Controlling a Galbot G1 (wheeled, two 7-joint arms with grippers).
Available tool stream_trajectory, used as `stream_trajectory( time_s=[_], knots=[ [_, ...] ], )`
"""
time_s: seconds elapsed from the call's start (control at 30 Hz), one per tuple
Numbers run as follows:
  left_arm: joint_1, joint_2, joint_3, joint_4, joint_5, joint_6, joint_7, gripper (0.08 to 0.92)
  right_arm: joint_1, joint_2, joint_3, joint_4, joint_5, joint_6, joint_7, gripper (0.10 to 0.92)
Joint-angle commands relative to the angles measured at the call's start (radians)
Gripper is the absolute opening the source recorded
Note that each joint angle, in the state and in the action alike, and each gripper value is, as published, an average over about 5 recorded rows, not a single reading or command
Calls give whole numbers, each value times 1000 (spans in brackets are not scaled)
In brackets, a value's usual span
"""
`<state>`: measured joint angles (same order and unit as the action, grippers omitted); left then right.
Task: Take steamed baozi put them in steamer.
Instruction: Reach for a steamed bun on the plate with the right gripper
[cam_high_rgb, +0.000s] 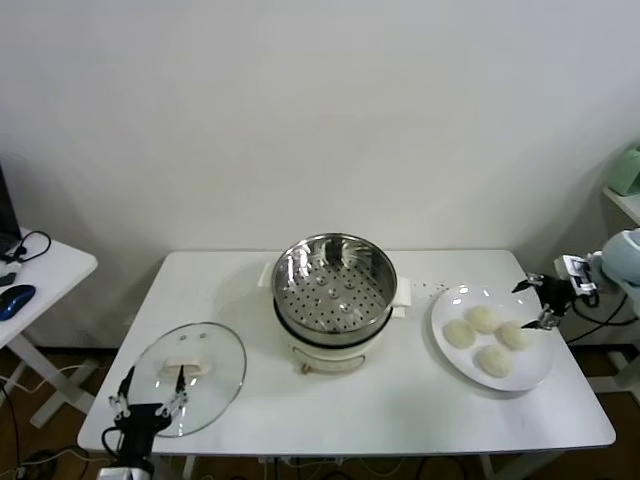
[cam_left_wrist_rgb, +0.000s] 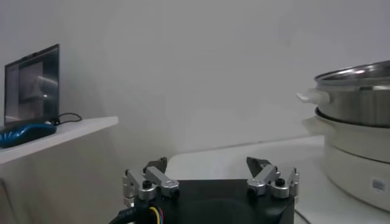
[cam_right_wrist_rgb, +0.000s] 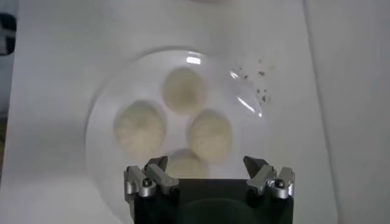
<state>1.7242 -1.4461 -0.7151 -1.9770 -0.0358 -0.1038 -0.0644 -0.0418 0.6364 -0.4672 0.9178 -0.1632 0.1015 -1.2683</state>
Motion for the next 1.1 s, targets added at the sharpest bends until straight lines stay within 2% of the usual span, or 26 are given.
stream_trajectory(
  time_s=[0.03, 0.3, 0.6, 1.1],
  knots=[
    [-1, 2, -11, 0, -5, 9, 0, 823, 170, 187, -169, -234, -88, 27, -62, 823],
    [-4, 5, -20, -2, -10, 15, -1, 823, 100, 259, -111, -303, -148, 47, -39, 823],
    [-6, 4, -20, 7, -10, 14, -4, 823, 42, 316, -5, -383, -282, 97, 8, 823],
    [-2, 4, -19, 8, -7, 11, -7, 823, 15, 353, 44, -419, -321, 102, 54, 823]
  ],
)
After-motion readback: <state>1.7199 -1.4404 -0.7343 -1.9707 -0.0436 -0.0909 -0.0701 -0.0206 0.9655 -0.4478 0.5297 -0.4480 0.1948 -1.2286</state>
